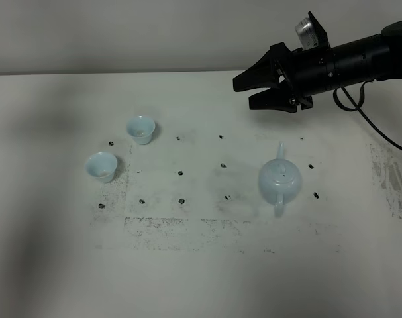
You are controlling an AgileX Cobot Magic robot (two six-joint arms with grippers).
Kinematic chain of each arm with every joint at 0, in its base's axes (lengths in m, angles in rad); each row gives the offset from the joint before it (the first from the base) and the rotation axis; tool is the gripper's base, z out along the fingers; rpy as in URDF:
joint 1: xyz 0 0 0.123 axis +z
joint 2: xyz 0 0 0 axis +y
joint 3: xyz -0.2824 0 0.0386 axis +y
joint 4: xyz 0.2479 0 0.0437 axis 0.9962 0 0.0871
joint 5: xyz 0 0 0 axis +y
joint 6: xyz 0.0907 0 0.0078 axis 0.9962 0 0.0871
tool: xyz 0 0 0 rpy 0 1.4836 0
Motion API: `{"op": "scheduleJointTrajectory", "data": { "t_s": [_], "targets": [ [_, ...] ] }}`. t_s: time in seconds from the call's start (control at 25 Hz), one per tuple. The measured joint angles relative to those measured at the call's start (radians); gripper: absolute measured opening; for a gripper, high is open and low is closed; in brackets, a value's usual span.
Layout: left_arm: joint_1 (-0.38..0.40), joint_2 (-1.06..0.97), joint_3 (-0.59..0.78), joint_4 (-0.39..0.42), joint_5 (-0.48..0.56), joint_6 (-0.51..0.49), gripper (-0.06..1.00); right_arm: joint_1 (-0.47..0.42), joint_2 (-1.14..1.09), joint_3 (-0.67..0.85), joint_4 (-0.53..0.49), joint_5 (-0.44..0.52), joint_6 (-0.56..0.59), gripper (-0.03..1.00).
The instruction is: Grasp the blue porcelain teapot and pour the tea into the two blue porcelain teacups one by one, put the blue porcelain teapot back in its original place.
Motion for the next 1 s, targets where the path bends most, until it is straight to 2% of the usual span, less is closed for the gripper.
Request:
{"op": "scheduleJointTrajectory", "data": {
  "t_s": [0.16,0.52,0.68,0.84,1.0],
  "targets": [
    [0.000,-0.178,0.184,0.000,0.000,0.012,0.72,0.000,0.000,0.000,0.000,0.000,0.000,0.59],
    [0.000,-0.635,0.708,-0.002,-0.004,0.015,0.72,0.000,0.000,0.000,0.000,0.000,0.000,0.59],
    [0.000,-0.844,0.904,-0.002,-0.069,-0.009,0.72,0.000,0.000,0.000,0.000,0.000,0.000,0.59],
    [0.000,-1.058,1.039,-0.002,-0.140,-0.052,0.72,0.000,0.000,0.000,0.000,0.000,0.000,0.59],
    [0.000,-1.270,1.099,-0.018,-0.154,-0.067,0.72,0.000,0.000,0.000,0.000,0.000,0.000,0.59]
  ]
}}
